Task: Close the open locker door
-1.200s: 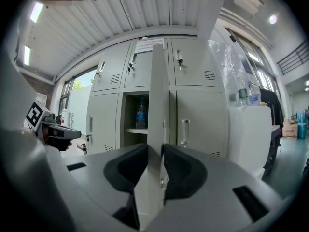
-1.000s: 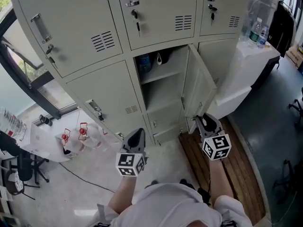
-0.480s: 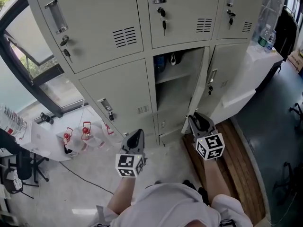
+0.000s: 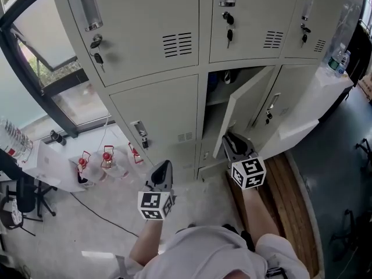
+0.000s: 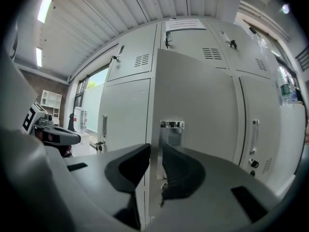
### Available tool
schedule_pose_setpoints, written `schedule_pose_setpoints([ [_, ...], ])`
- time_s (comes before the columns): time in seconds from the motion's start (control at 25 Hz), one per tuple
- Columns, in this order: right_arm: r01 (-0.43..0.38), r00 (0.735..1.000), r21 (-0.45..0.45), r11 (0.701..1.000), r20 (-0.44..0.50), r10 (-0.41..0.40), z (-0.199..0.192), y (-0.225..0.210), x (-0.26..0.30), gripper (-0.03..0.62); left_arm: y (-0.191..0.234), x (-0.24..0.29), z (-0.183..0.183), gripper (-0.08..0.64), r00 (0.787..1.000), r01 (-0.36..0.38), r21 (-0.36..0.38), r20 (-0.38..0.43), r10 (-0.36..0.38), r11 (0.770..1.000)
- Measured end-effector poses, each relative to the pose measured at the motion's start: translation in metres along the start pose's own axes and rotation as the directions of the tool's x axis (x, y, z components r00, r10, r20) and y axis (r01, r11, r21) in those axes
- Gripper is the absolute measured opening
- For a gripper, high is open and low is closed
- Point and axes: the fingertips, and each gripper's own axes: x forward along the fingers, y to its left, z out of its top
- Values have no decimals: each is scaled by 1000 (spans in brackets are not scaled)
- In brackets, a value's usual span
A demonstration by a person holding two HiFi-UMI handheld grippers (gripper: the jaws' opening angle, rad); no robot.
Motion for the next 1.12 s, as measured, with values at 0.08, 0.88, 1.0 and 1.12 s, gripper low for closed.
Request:
schedule_pose_setpoints([
  [0.08,-11,1000,3,1000,1,11,2,3,14,80,5,0,0,8,1000,-10,-5,1,10,1000],
  [0.88,2,1000,31,1000,-17,-1,12,-13,109,15,37,-15,-3,8,993,-118,-21,-14,118,993],
  [1.0,11,1000,29,1000,-7,-11,12,-15,111,14,40,-17,-4,8,992,-126,-18,-20,126,992],
  [1.12,14,1000,27,1000,-7,-13,13,-14,111,14,42,-17,-6,8,991,-131,-19,-26,131,991],
])
